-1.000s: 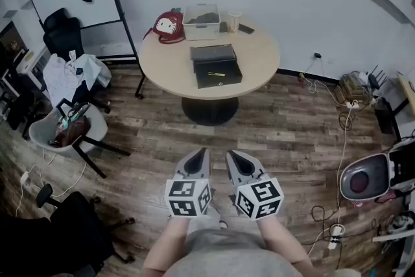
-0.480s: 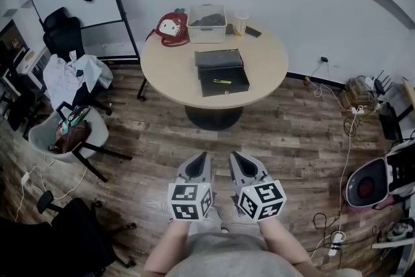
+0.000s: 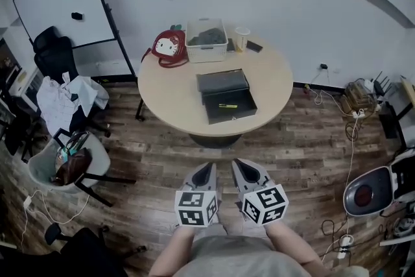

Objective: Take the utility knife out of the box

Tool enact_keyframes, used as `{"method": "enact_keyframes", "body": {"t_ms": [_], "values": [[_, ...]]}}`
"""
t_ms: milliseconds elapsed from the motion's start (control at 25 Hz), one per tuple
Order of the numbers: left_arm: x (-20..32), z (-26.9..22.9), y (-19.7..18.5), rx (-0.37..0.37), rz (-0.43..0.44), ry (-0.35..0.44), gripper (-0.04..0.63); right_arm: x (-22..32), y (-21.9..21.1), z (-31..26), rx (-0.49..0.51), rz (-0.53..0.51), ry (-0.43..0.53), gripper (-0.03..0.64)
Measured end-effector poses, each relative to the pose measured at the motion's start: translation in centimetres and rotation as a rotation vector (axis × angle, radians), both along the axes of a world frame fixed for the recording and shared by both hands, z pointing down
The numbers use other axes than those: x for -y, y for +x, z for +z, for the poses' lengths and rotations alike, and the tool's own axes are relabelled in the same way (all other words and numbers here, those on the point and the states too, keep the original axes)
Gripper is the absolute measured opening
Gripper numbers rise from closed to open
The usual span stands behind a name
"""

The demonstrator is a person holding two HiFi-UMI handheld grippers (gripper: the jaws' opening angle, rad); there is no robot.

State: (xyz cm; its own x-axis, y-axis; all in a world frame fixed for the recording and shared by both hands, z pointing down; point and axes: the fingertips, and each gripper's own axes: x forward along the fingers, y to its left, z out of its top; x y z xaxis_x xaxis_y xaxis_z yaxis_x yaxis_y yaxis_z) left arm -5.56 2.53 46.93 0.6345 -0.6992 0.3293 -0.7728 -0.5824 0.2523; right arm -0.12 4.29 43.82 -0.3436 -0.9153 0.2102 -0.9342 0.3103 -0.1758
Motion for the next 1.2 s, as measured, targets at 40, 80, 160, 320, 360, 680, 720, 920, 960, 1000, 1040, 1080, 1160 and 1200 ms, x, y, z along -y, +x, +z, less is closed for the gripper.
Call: {"method": "enact_keyframes", "body": {"t_ms": [40, 80, 160, 320, 360, 680, 720, 920, 960, 1000, 1040, 1080, 1160, 1200], "values": [[1.0, 0.0, -0.2, 0.001, 0.006, -0.002, 0.002, 0.8, -0.2, -0.1, 0.000, 0.005, 0.002, -0.003], [1.9, 0.0, -0.4, 0.002, 0.010, -0.005, 0.002, 1.6, -0.4, -0.1, -0.001, 0.010, 0.002, -0.003], [3.6, 0.0, -0.9, 0.003, 0.012, -0.009, 0.002, 3.1, -0.6, -0.1, -0.005, 0.016, 0.000, -0.003], [6.3, 0.1, -1.5, -0.006, 0.016, -0.018, 0.002, 5.6, -0.7, -0.1, -0.004, 0.024, -0.006, -0.003], [6.9, 0.1, -1.6, -0.007, 0.015, -0.020, 0.002, 6.2, -0.6, -0.1, -0.003, 0.029, -0.006, -0.003], [11.0, 1.3, -1.5, 0.006, -0.009, -0.025, 0.002, 10.9, 1.5, 0.9, 0.034, 0.054, -0.023, -0.002], [11.5, 1.6, -1.3, 0.010, -0.011, -0.029, 0.002, 11.6, 2.0, 1.0, 0.033, 0.056, -0.022, -0.002], [15.1, 2.9, 0.2, 0.024, -0.023, -0.037, 0.002, 15.8, 4.4, 2.1, 0.016, 0.048, -0.033, -0.002], [15.9, 3.1, 0.6, 0.024, -0.028, -0.038, 0.002, 16.6, 5.0, 2.4, 0.008, 0.044, -0.039, -0.002], [16.8, 3.2, 1.0, 0.022, -0.034, -0.037, 0.002, 17.5, 5.5, 2.6, -0.003, 0.037, -0.044, -0.002], [17.7, 3.2, 1.5, 0.021, -0.040, -0.036, 0.002, 18.4, 6.1, 2.8, -0.016, 0.030, -0.047, -0.002], [18.7, 3.2, 2.1, 0.021, -0.047, -0.034, 0.002, 19.4, 6.6, 2.9, -0.027, 0.023, -0.047, -0.002], [20.7, 3.1, 3.3, 0.019, -0.058, -0.028, 0.002, 21.4, 7.9, 2.9, -0.038, 0.010, -0.047, -0.002], [21.5, 3.1, 3.8, 0.016, -0.066, -0.027, 0.002, 22.3, 8.5, 3.0, -0.040, 0.002, -0.049, -0.002]]}}
